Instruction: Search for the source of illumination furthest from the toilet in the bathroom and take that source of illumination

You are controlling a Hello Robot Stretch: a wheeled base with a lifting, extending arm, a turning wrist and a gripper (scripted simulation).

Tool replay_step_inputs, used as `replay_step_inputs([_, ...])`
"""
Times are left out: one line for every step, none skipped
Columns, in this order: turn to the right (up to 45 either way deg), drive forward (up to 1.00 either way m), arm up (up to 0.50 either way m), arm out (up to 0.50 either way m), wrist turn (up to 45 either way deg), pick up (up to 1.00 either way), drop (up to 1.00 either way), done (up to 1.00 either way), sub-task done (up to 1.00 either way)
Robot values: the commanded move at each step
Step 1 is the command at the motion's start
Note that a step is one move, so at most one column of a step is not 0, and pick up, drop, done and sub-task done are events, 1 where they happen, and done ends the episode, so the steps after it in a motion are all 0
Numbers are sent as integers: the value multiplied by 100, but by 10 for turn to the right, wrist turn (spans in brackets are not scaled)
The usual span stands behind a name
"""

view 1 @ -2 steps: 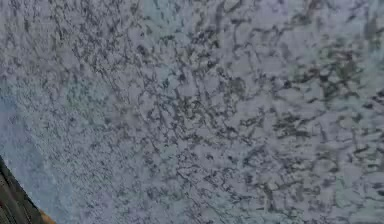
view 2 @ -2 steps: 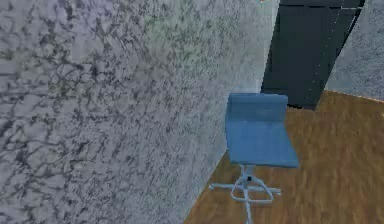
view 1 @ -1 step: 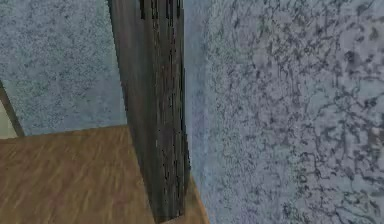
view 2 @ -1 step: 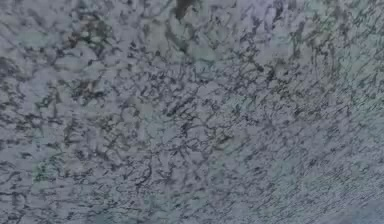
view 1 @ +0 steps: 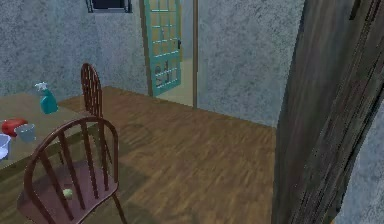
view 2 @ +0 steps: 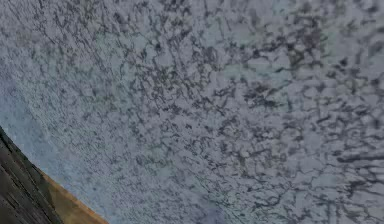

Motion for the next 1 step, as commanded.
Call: replay_step_inputs([-30,0,0,0,0,0,0,0,0])
